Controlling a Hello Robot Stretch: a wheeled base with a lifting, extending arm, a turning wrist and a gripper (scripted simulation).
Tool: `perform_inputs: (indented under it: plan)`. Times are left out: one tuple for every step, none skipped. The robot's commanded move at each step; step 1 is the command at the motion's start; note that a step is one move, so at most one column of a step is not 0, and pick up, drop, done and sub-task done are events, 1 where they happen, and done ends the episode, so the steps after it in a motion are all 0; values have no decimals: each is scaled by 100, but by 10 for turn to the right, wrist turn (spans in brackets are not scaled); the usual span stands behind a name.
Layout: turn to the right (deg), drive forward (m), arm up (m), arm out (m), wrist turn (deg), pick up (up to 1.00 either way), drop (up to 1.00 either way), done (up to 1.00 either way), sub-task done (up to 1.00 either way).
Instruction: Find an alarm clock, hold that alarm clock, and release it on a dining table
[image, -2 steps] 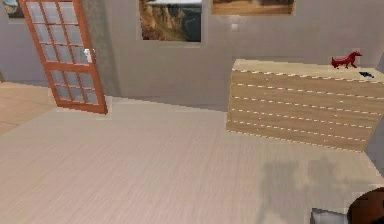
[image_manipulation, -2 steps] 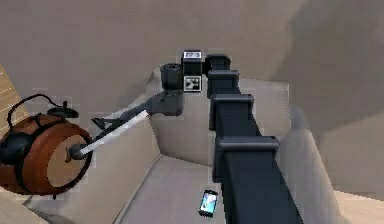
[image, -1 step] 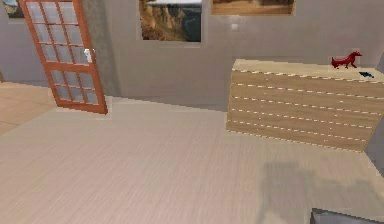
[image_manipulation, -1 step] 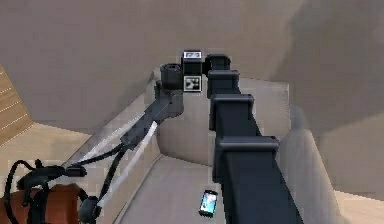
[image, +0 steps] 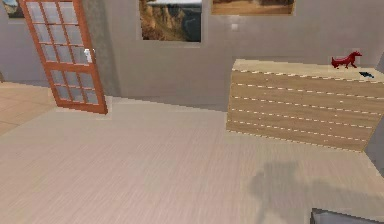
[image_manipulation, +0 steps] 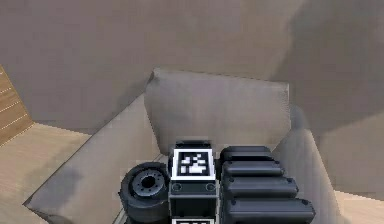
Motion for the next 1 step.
perform_inputs:
  plan:
    - [-450,0,0,0,0,0,0,0,0]
